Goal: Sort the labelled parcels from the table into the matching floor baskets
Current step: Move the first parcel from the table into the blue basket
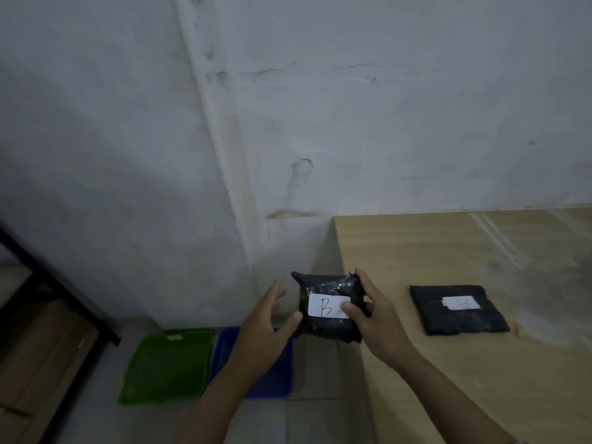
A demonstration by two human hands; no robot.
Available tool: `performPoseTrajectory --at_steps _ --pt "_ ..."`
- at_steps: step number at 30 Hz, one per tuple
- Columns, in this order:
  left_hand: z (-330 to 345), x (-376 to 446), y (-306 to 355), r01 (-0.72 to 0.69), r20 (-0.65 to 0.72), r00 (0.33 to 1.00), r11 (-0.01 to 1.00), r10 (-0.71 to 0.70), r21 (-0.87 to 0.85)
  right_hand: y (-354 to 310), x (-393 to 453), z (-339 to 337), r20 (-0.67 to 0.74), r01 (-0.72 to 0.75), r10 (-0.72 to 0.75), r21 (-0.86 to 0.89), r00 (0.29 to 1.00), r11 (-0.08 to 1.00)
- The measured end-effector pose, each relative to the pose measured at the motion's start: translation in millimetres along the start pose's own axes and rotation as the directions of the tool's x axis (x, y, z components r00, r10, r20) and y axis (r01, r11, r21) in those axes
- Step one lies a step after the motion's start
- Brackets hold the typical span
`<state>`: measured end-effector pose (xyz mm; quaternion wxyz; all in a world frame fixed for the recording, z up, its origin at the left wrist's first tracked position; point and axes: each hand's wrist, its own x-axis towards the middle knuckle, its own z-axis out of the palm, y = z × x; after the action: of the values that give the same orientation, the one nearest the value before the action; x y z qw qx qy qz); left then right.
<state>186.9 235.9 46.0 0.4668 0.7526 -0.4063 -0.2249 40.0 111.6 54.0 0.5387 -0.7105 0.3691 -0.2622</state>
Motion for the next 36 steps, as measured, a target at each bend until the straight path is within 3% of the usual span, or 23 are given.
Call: performPoseTrajectory --at_steps 7,12,20,27,36 --pt "-89.4 9.0 -55.5 -0.051 0.055 0.998 0.953 0.036 0.299 -16.5 3.2 92.1 0.021 -0.001 0.003 -0.088 1.0 0.996" --pt "-113.5 27.2 -103.8 -0.041 0.105 0.994 0.914 -0.002 0.404 -7.2 27.3 137.1 0.055 -0.032 0.041 -0.146 0.998 0.989" --pt "-130.2 72.2 -184.4 0.06 0.174 0.973 0.887 -0.155 0.457 34.1 83.8 205.9 0.122 -0.139 0.16 -0.163 0.98 0.977" --pt "-134.1 104.9 -256.6 0.075 0.26 0.945 0.908 -0.196 0.412 72.6 118.2 269.2 0.131 -0.212 0.239 -0.193 0.962 0.958" --pt "-116.1 133.2 -428.7 0.02 0.318 0.935 0.918 -0.157 0.396 207.3 151.3 372.0 0.018 -0.329 0.334 -0.12 0.942 0.936"
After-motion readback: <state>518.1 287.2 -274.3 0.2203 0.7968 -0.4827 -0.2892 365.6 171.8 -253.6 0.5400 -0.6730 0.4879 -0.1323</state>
